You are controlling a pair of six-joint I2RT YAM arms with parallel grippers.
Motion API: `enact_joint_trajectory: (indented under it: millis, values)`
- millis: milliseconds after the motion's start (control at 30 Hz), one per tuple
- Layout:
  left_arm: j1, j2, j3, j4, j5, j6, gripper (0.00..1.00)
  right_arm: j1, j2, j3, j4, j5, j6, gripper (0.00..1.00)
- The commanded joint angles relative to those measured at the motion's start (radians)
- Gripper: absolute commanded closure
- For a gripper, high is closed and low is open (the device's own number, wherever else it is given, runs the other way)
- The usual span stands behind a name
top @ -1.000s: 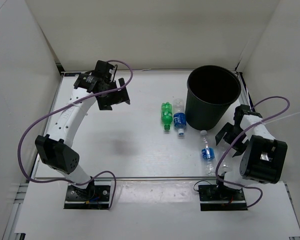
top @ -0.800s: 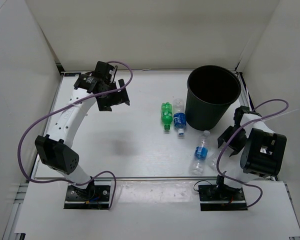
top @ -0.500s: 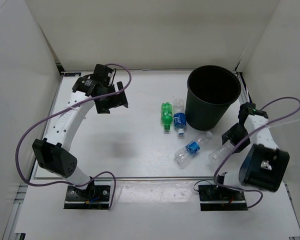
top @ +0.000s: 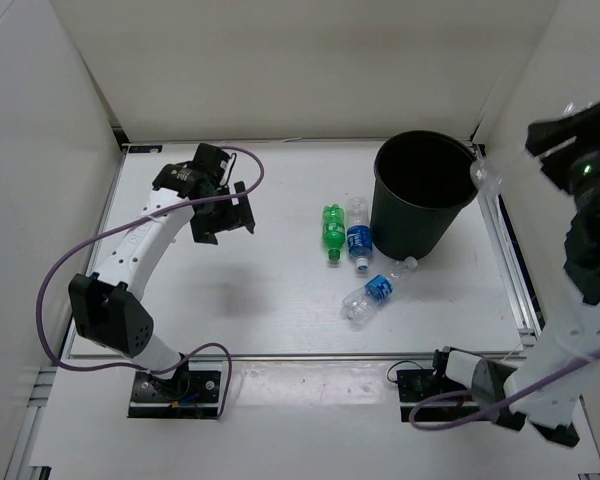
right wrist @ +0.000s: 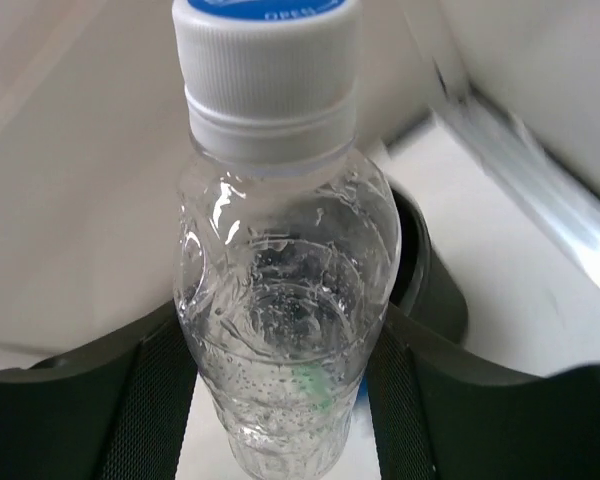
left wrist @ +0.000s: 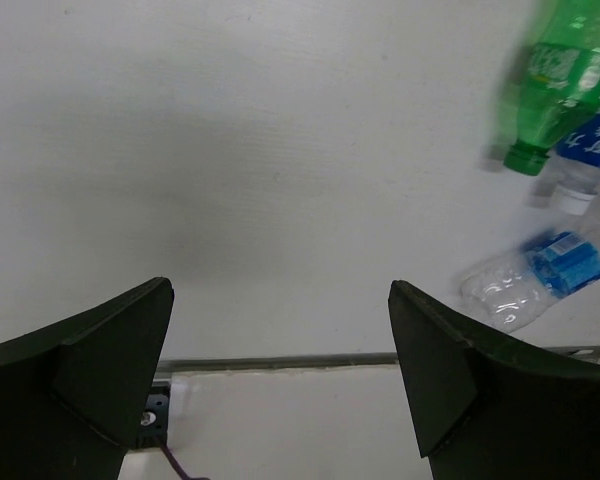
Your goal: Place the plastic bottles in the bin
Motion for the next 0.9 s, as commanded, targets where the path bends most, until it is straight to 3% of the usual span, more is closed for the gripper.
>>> enact_joint_trajectory:
  millis: [0, 133, 167, 267, 333, 367, 433, 500, 633, 700, 867]
  values:
    - [0.003, -0.028, -0.036, -0.003, 0.001, -0.006, 0.00, 0.037, 0.283, 0.144, 0.056, 0.047, -0.086, 0.75]
    - [0.003, -0.028, -0.014, -0.003, -0.023, -0.006, 0.00, 0.100, 0.425, 0.172, 0.123, 0.122, -0.109, 0.71]
    - [0.003, -0.028, -0.014, 0.010, -0.023, -0.006, 0.00, 0.129, 0.436, 0.152, 0.136, 0.123, -0.109, 0.63]
    - [0.003, -0.028, 0.026, 0.074, 0.014, -0.024, 0.00, 0.204, 0.446, 0.100, 0.148, 0.146, -0.118, 0.54]
    - [0.003, -0.019, 0.052, 0.141, 0.055, -0.036, 0.00, 0.243, 0.446, 0.051, 0.148, 0.146, -0.149, 0.39]
    - [0.003, -0.007, 0.052, 0.166, 0.082, -0.046, 0.00, 0.279, 0.446, 0.042, 0.139, 0.159, -0.160, 0.26]
    - [0.003, 0.029, 0.088, 0.213, 0.107, -0.061, 0.00, 0.306, 0.412, 0.017, 0.130, 0.191, -0.151, 0.10]
    - [0.003, 0.082, 0.125, 0.240, 0.130, -0.099, 0.00, 0.329, 0.366, -0.006, 0.104, 0.202, -0.136, 0.00]
    - [-0.034, 0.290, 0.313, 0.209, 0.121, -0.110, 0.00, 0.338, 0.236, -0.032, 0.041, 0.172, -0.093, 0.00]
    - [-0.043, 0.343, 0.328, 0.250, 0.144, -0.110, 0.13, 0.338, 0.181, -0.066, 0.021, 0.135, -0.079, 0.00]
    - [-0.089, 0.607, 0.528, 0.283, 0.258, -0.101, 0.17, 0.338, 0.108, -0.126, -0.010, 0.087, -0.079, 0.00]
